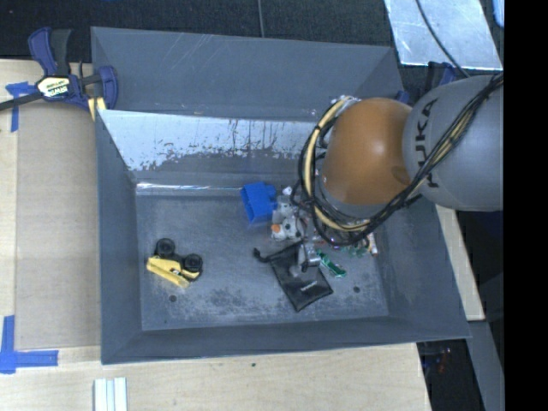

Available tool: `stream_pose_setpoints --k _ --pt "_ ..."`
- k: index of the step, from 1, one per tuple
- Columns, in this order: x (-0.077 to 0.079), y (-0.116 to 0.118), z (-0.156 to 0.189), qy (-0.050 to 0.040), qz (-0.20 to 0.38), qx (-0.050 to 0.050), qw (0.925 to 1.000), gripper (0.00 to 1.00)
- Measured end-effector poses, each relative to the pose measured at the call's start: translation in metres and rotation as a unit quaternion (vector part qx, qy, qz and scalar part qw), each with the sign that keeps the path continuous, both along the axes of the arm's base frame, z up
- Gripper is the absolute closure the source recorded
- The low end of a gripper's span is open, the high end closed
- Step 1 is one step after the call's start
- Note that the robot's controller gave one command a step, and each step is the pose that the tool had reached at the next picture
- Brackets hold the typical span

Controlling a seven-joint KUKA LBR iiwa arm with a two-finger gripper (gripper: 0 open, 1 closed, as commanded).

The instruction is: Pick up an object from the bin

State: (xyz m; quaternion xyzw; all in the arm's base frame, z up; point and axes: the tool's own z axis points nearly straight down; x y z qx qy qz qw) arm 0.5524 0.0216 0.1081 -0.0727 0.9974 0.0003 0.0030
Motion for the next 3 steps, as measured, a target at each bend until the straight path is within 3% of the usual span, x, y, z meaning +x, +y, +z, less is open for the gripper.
stream_pose_setpoints --k 1,2,3 --pt "-0.026 0.006 -0.003 0.0021 0.161 0.000 0.9870 0.00" --pt "-0.017 -0.039 -0.024 0.0003 0.085 0.000 0.9964 0.00" --pt "-0.009 -0.064 -0.038 -0.0024 0.260 0.001 0.9657 1.00"
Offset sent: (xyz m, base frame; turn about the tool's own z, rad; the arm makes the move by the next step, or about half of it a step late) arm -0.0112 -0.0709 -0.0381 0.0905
